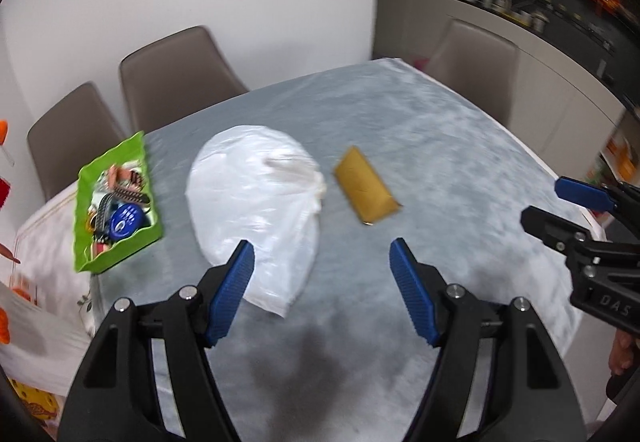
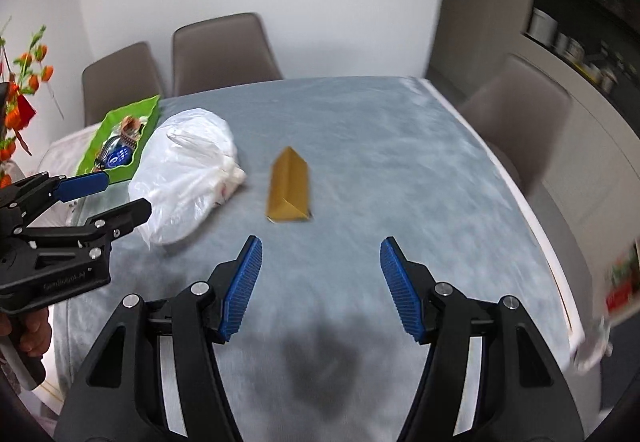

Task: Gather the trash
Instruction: 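Grasp the yellow cardboard box with the right tool while the left tool grasps the white plastic bag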

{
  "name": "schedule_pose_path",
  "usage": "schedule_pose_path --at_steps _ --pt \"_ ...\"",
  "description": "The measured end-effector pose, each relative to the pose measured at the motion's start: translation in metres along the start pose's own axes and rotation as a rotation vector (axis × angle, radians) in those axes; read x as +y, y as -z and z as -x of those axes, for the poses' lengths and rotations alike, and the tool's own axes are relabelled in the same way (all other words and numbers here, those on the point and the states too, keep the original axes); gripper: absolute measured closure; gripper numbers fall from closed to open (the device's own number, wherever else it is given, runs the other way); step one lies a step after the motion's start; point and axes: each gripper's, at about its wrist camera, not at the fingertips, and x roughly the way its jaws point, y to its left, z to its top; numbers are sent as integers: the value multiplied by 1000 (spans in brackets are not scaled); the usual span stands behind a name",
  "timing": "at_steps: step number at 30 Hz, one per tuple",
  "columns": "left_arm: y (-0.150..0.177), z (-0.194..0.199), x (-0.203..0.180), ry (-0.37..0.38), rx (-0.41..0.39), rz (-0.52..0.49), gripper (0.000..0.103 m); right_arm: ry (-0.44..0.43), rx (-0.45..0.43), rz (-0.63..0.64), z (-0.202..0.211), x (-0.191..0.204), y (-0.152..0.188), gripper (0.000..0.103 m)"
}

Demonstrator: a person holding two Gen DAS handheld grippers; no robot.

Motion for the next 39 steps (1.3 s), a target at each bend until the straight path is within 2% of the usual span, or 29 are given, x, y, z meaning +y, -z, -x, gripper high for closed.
schedule_pose_path --at_steps 6,12,16,21,29,31,33,35,36,39 --pt "-8 -38 23 -71 29 79 33 -45 32 96 -75 13 -39 42" --pt "-7 -78 36 -108 84 124 33 -75 101 119 -148 14 -50 42" --pt "-2 -96 39 -157 94 119 23 -92 149 123 -183 14 -49 42" --pt "0 -109 40 -201 89 90 20 -115 195 131 -211 21 -41 40" --pt "1 -122 47 -239 72 88 19 -146 230 144 -223 32 -33 40" --pt "2 -123 49 -237 64 94 19 -152 231 147 -223 33 -33 45" --pt "2 -123 49 -238 55 95 19 -161 230 148 -223 35 -32 46" --pt "3 -122 49 -238 48 95 25 -170 225 148 -222 35 -32 46" --pt "3 -121 50 -245 44 97 34 -174 223 150 -219 36 -32 47" --pt "0 -114 53 -220 40 116 49 -181 207 146 -213 37 -33 47"
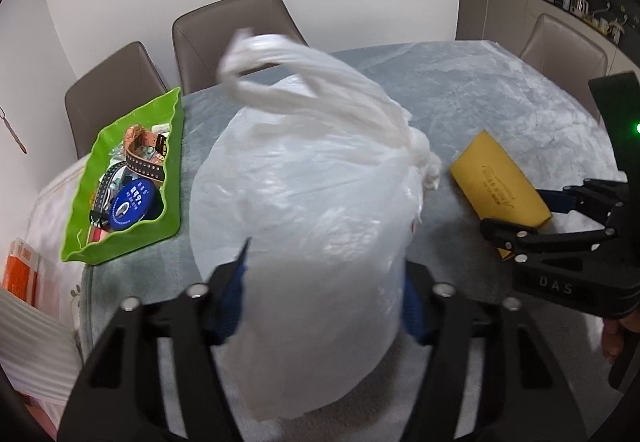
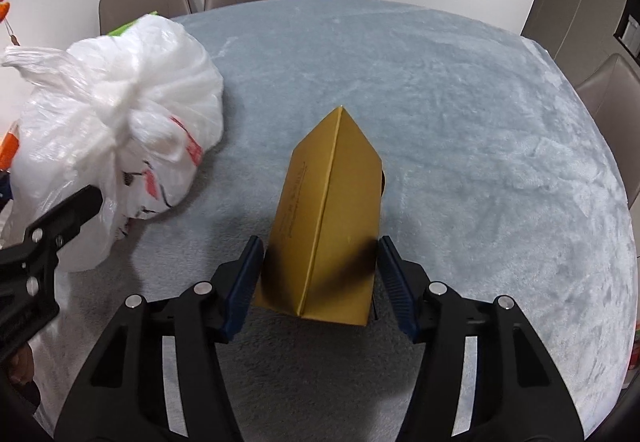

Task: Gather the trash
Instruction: 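Grasp the yellow cardboard box with the right tool while the left tool grasps the white plastic bag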

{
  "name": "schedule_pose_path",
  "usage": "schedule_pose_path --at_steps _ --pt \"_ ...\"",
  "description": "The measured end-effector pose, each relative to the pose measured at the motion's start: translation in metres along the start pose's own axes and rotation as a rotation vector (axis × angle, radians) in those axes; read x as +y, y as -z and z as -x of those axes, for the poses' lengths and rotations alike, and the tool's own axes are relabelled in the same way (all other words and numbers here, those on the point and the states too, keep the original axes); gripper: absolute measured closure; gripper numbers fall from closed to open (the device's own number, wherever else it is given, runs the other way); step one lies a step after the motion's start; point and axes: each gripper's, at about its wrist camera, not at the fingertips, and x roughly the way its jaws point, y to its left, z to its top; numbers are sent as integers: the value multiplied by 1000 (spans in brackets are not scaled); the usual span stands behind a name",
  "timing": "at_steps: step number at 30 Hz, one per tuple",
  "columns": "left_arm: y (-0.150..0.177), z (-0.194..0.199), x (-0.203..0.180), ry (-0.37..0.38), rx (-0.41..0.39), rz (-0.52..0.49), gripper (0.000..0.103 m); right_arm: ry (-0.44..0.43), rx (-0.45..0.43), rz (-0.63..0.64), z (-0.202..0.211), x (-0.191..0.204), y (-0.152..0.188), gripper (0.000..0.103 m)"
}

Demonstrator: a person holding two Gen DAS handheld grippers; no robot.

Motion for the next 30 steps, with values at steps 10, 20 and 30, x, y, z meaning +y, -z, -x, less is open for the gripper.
schedule_pose_path --at_steps 10,20,30 --pt "-5 31 8 66 -34 6 65 0 -65 -16 40 7 -3 47" --pt "-5 80 -15 168 -112 -104 65 81 -133 -106 103 7 28 47" --pt "8 123 -76 362 -166 -311 65 248 -203 -321 190 -23 104 47"
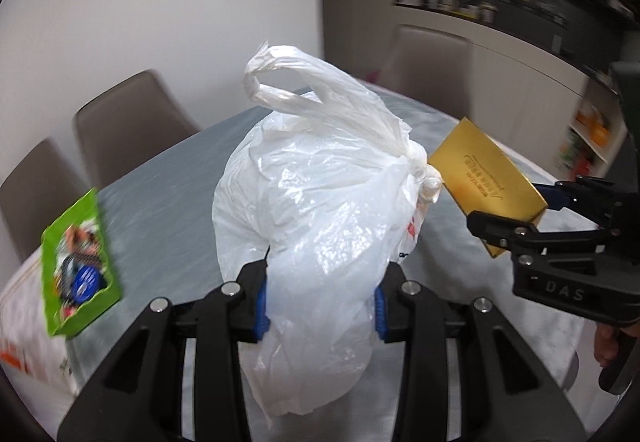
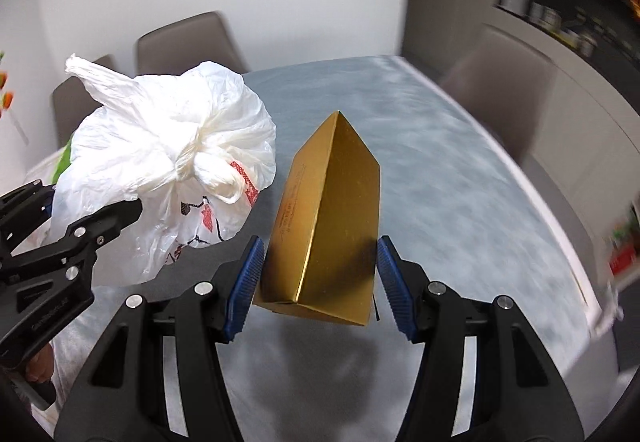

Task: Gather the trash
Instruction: 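Grasp the yellow cardboard box with the right tool while the left tool grasps the white plastic bag, then carry the white bag and yellow box with both tools to the bin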

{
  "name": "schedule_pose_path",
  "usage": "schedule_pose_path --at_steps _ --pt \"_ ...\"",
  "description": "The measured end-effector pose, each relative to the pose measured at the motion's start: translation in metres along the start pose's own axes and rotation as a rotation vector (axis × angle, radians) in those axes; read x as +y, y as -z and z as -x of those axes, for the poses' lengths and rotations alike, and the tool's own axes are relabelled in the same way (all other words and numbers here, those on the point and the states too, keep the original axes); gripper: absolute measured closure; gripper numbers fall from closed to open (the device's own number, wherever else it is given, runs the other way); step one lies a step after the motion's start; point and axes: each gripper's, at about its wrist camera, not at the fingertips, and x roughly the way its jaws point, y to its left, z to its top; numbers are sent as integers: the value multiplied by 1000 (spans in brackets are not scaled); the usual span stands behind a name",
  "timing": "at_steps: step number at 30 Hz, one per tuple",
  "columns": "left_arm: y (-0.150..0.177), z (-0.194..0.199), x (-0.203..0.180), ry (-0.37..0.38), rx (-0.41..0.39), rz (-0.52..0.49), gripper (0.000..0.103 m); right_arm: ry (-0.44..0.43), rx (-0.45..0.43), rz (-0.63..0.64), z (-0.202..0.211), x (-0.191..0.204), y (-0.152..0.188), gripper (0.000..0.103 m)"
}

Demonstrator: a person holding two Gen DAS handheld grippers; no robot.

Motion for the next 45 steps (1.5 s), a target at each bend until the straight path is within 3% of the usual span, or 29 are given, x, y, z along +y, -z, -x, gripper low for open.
schedule_pose_path --at_steps 8,16,23,29,33,39,45 --pt "-16 5 -95 195 -30 -181 65 190 -24 -209 66 -93 56 47" --pt "-16 12 -239 390 -49 -385 65 357 -58 -418 136 -196 129 47" --pt "3 28 -375 555 -35 -517 65 505 -39 -584 203 -284 224 47" --pt "40 32 -487 686 22 -657 65 614 6 -772 239 -343 321 47" --pt "72 37 -548 781 57 -782 65 675 38 -910 253 -363 381 47" --pt "124 22 -624 884 119 -931 65 730 81 -1061 241 -387 451 47" --pt "163 -7 -675 943 160 -1016 65 763 106 -1155 217 -420 506 47"
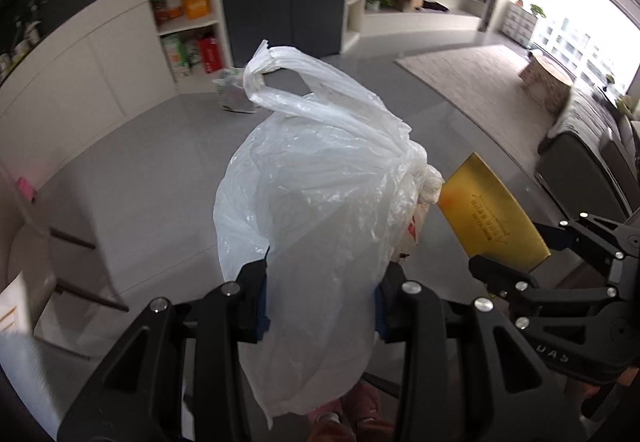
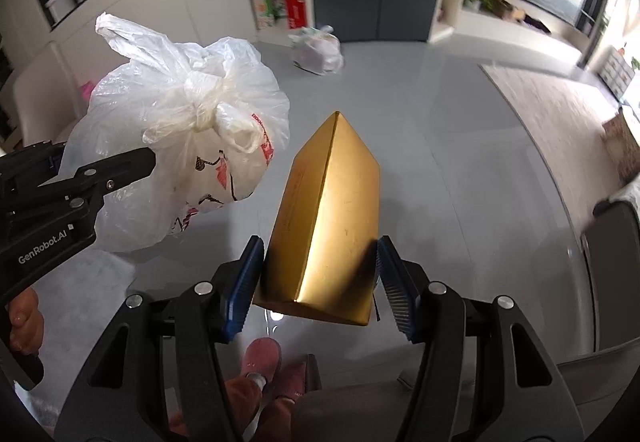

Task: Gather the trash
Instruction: 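Carry the white bag and yellow box with both tools to the bin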

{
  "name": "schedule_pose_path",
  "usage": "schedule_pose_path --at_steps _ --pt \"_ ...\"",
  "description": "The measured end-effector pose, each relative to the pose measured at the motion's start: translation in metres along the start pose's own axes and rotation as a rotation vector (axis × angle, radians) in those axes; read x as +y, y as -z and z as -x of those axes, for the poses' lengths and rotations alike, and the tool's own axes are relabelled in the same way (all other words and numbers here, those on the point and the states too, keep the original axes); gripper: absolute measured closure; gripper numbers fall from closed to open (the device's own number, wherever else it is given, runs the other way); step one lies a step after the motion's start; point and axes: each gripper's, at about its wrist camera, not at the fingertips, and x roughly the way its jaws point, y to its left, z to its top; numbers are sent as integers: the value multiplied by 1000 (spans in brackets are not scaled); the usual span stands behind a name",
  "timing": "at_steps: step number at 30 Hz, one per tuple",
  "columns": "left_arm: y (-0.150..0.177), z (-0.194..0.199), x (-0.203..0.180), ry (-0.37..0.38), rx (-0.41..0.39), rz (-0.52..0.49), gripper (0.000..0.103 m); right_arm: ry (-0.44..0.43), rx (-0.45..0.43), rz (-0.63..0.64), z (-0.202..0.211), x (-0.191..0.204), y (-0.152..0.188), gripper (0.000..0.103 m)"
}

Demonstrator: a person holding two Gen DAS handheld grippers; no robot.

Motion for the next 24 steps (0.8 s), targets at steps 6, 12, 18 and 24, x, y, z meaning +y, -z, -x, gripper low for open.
schedule_pose_path --at_steps 6,12,18,24 --pt "-8 -39 -3 27 23 -40 65 22 13 -42 -28 -12 3 47" --pt "-10 -54 -7 42 41 -59 65 50 14 -66 -44 -13 -7 40" --pt "-17 -63 -11 50 51 -66 65 64 19 -89 -45 -18 -9 40" --pt "-19 -66 -24 76 58 -87 64 83 29 -111 -37 -25 0 40"
